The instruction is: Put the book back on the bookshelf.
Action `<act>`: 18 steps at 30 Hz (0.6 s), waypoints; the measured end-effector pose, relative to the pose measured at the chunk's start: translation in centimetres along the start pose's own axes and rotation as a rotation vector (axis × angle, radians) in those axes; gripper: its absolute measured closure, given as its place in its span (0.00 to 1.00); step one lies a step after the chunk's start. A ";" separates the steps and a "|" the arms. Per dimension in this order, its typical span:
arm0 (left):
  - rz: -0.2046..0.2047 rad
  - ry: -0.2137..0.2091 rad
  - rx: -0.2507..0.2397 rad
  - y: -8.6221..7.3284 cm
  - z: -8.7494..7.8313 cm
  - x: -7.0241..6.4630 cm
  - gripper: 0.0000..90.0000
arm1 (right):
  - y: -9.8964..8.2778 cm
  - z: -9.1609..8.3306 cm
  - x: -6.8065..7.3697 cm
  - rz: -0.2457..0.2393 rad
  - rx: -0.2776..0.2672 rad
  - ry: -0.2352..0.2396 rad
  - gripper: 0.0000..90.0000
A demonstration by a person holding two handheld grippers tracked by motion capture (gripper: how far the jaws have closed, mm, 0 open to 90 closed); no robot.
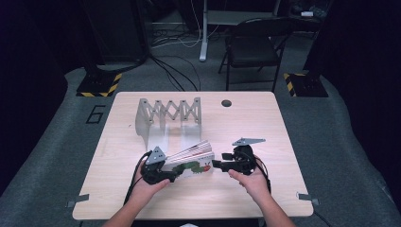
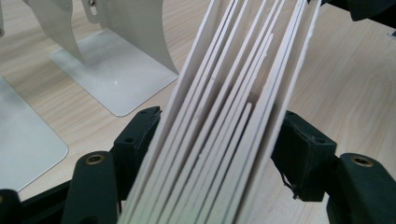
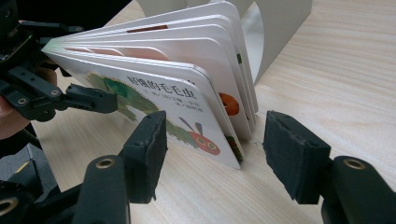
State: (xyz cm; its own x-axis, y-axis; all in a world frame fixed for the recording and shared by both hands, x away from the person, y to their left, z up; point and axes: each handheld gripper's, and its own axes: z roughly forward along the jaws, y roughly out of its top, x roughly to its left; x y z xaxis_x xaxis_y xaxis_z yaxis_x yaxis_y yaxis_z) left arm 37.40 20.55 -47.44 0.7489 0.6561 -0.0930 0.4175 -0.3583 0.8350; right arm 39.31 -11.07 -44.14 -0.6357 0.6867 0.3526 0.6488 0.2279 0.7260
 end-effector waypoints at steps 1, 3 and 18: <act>-0.002 -0.004 -0.001 0.0 0.0 0.0 0.40 | 0.0 0.0 0.0 0.000 0.000 0.000 0.44; -0.013 -0.009 -0.004 0.0 0.0 0.1 0.41 | 0.0 -0.1 -0.1 0.002 0.000 -0.001 0.44; 0.005 -0.044 -0.002 -0.1 -0.2 -0.5 0.63 | -0.2 0.0 -0.1 -0.004 0.007 -0.001 0.45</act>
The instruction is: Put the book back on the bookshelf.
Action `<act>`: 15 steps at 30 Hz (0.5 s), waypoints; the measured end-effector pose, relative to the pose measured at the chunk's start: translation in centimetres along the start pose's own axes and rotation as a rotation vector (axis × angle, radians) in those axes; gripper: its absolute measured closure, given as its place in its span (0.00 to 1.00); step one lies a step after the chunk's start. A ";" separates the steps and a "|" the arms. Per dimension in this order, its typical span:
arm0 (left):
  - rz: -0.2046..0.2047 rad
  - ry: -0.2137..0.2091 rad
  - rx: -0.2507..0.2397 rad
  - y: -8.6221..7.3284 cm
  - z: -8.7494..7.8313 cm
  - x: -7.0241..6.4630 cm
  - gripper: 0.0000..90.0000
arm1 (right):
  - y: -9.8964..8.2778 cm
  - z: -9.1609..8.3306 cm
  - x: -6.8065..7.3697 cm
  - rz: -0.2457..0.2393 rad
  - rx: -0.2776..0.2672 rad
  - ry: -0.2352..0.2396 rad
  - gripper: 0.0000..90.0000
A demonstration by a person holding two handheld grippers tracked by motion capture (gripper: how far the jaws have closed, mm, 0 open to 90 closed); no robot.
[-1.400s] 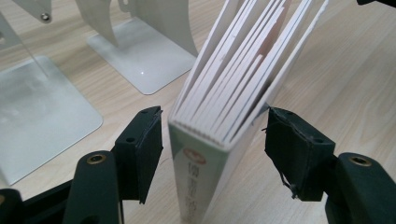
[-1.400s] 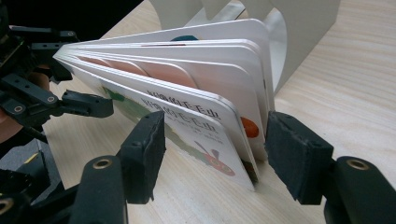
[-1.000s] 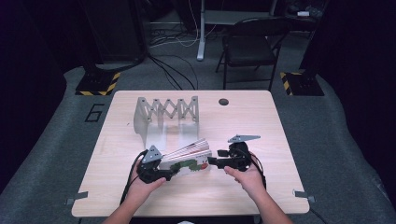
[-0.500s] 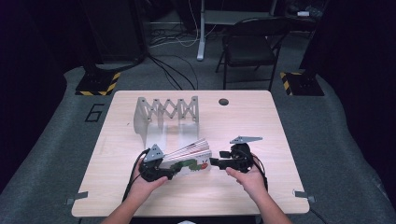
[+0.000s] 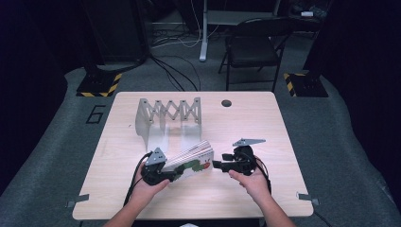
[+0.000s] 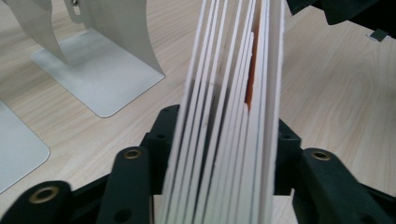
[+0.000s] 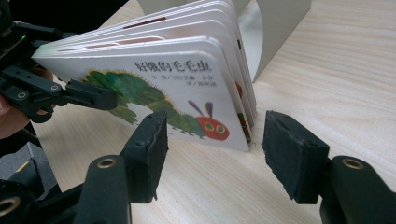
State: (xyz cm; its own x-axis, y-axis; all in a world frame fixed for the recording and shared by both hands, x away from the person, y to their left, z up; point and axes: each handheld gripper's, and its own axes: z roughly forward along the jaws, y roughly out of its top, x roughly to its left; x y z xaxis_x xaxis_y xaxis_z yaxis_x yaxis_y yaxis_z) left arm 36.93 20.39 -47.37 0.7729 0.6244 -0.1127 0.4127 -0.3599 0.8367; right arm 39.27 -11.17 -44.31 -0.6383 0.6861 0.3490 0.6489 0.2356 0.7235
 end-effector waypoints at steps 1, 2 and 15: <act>0.009 0.011 -0.005 0.0 0.0 -0.1 0.64 | 0.0 0.0 0.0 0.006 0.002 0.000 0.45; 0.010 0.001 0.004 0.0 0.0 -0.2 0.64 | 0.0 0.0 0.0 0.006 0.002 0.000 0.45; 0.077 0.024 0.023 0.2 0.3 -1.2 0.75 | -0.2 0.2 -0.2 0.021 0.009 -0.001 0.45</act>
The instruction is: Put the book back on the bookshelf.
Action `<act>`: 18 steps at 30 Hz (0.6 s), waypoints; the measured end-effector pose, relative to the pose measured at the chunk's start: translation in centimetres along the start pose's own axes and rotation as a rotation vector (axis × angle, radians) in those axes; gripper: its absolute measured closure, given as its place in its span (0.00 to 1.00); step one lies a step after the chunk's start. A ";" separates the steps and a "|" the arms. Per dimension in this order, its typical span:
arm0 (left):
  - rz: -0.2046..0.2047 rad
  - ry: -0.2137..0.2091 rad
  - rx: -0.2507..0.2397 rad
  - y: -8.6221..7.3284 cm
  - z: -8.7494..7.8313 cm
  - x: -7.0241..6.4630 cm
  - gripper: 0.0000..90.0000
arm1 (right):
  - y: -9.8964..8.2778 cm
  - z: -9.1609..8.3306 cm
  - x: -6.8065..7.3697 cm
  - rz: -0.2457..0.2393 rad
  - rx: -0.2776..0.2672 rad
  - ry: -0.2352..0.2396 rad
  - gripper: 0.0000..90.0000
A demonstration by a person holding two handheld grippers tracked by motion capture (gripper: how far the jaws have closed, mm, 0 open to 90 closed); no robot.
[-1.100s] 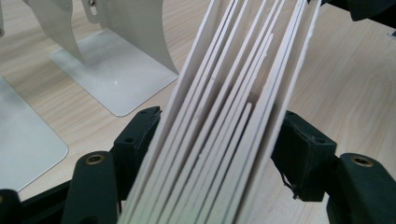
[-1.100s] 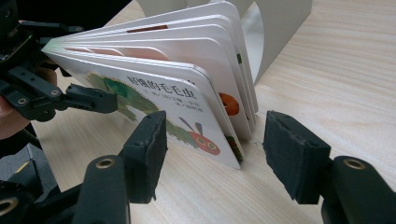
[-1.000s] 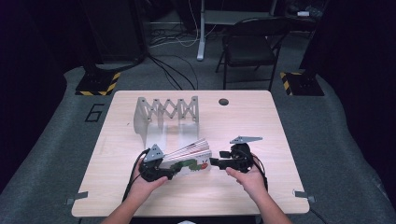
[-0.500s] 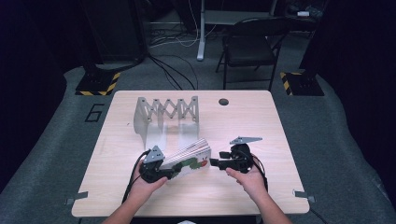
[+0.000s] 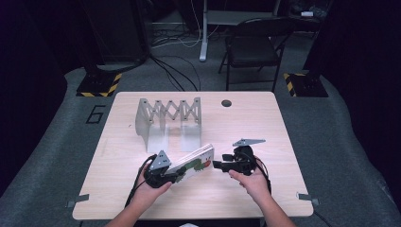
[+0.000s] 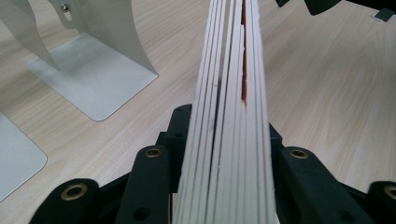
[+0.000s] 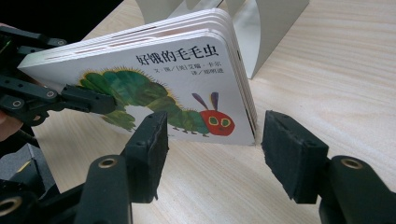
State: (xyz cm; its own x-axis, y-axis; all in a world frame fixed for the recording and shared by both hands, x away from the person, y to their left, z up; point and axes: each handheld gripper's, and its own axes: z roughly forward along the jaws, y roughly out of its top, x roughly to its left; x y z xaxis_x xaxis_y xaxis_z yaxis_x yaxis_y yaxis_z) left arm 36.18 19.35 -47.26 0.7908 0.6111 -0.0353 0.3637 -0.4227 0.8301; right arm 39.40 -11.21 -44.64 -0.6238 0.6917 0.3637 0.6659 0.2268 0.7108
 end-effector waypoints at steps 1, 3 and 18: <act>0.000 -0.001 0.001 0.0 0.0 0.0 0.76 | 0.0 0.0 0.0 0.002 0.000 0.000 0.45; 0.014 0.001 0.006 0.1 0.0 -0.1 0.77 | 0.0 0.1 0.0 0.004 0.003 0.001 0.45; 0.025 0.017 0.028 0.2 0.5 -0.6 0.76 | -0.1 0.3 -0.2 0.001 0.008 0.003 0.45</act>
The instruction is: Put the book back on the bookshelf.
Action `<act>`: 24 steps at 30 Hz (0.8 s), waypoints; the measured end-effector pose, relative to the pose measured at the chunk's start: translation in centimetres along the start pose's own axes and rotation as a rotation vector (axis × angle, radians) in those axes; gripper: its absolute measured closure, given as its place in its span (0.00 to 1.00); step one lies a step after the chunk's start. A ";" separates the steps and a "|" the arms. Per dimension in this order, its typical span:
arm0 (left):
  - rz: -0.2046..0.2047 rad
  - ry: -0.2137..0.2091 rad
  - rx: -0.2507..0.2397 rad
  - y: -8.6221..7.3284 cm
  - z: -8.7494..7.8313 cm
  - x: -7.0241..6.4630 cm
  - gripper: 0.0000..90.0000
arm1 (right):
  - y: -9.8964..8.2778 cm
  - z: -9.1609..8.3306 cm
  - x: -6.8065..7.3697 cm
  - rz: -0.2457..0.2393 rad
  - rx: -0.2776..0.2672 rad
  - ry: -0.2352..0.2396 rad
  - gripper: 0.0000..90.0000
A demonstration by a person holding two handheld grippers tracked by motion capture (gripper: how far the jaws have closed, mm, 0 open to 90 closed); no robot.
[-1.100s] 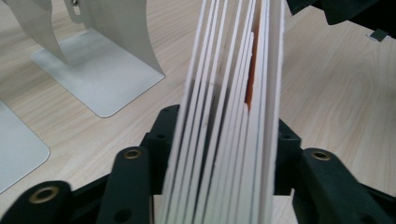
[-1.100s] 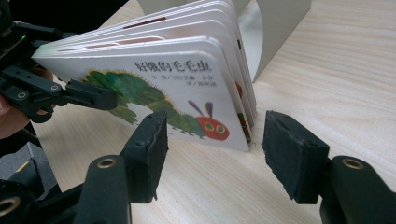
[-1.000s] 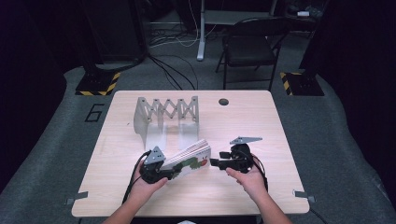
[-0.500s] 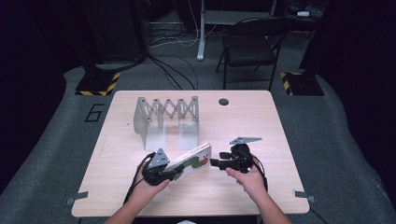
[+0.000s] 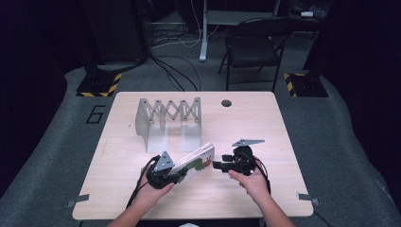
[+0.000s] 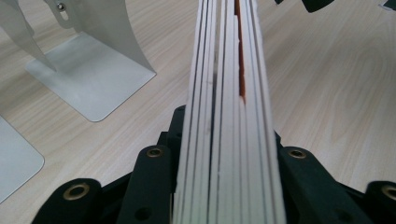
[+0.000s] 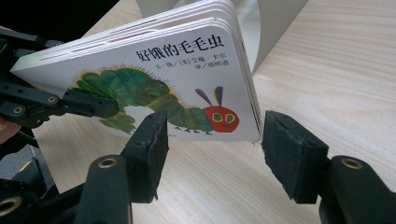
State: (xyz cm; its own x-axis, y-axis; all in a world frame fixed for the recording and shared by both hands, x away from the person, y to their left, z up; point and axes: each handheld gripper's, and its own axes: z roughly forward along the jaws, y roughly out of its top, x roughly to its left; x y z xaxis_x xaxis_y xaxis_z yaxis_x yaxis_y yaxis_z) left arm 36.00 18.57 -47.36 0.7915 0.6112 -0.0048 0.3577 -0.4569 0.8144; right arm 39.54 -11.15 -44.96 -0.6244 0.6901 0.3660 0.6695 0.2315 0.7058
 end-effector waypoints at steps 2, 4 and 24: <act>0.003 0.003 0.002 0.0 0.0 0.0 0.77 | 0.0 0.0 0.0 0.001 -0.002 0.001 0.45; 0.005 0.006 -0.001 0.0 0.0 -0.1 0.78 | 0.0 0.0 0.0 0.001 -0.002 0.001 0.45; 0.037 -0.014 0.011 0.3 0.1 -0.6 0.83 | -0.1 0.1 -0.1 0.015 0.003 -0.002 0.45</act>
State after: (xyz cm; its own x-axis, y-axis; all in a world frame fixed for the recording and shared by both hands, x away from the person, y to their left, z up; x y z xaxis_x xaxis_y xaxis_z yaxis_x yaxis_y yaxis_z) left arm 35.65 17.99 -47.21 0.8111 0.5846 0.0171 0.3331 -0.4859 0.8081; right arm 39.61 -11.17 -45.12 -0.6135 0.6949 0.3752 0.6799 0.2232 0.6985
